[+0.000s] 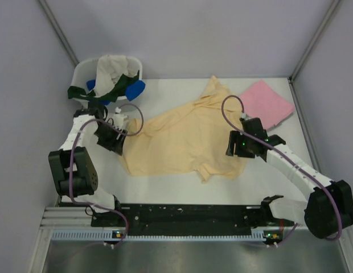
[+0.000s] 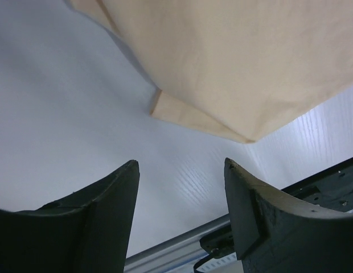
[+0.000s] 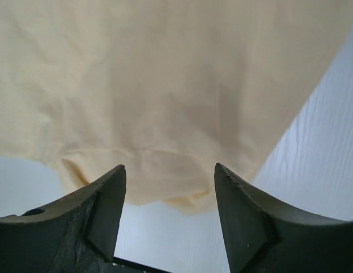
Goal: Fold and stack the t-shirts
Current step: Flatten out the tshirt
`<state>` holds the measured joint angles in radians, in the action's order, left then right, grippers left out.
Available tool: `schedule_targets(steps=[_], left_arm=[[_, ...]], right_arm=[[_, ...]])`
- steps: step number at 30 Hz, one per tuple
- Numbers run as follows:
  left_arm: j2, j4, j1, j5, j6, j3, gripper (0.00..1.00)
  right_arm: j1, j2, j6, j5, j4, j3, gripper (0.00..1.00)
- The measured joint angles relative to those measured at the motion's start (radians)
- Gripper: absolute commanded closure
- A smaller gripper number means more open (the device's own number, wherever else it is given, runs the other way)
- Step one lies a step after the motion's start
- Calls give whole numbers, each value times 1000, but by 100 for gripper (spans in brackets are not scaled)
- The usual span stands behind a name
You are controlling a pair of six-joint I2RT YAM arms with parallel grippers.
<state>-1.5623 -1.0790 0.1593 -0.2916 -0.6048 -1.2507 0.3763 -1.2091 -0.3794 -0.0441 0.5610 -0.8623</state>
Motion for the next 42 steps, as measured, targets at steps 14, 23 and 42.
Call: schedule_targets(steps=[14, 23, 42], left_arm=[[-192, 199, -2, 26, 53, 140, 39], [-196, 187, 1, -43, 29, 172, 100], [198, -77, 166, 68, -20, -129, 100]], right_arm=[[-4, -14, -241, 81, -40, 285, 83], [-23, -72, -216, 20, -98, 214, 100], [-87, -79, 94, 6, 338, -404, 100]])
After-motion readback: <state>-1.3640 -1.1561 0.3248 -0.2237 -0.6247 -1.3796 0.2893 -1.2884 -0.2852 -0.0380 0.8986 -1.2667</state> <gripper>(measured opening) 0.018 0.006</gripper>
